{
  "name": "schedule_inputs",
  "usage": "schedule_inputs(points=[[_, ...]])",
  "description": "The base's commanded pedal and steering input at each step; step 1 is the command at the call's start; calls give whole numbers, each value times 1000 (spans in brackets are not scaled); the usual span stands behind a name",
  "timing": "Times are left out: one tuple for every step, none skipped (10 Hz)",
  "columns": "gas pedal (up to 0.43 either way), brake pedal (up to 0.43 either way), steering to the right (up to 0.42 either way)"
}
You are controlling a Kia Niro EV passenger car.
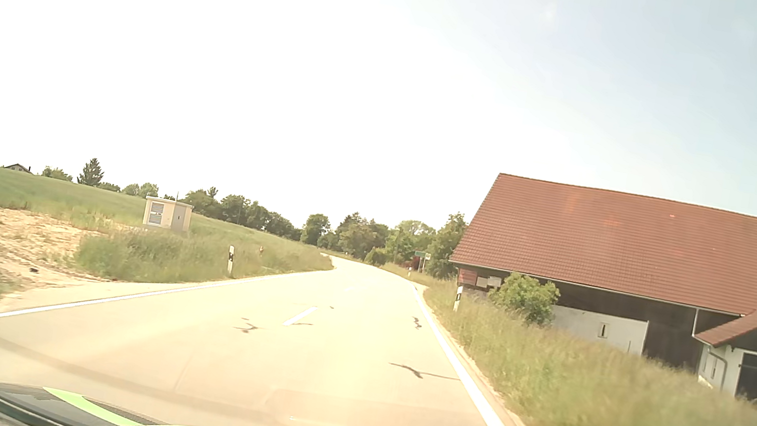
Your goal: Follow the waypoints while adhering to traffic rules and regulations
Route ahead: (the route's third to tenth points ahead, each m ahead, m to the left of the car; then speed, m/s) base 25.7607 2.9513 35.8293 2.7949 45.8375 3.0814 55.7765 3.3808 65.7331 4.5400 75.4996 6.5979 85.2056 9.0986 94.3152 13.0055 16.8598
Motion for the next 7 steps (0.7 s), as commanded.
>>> schedule_inputs(points=[[0, 0, 1], [0, 0, 2], [0, 0, 3], [0, 0, 3], [0, 0, 3], [0, 0, 3], [0, 0, 2]])
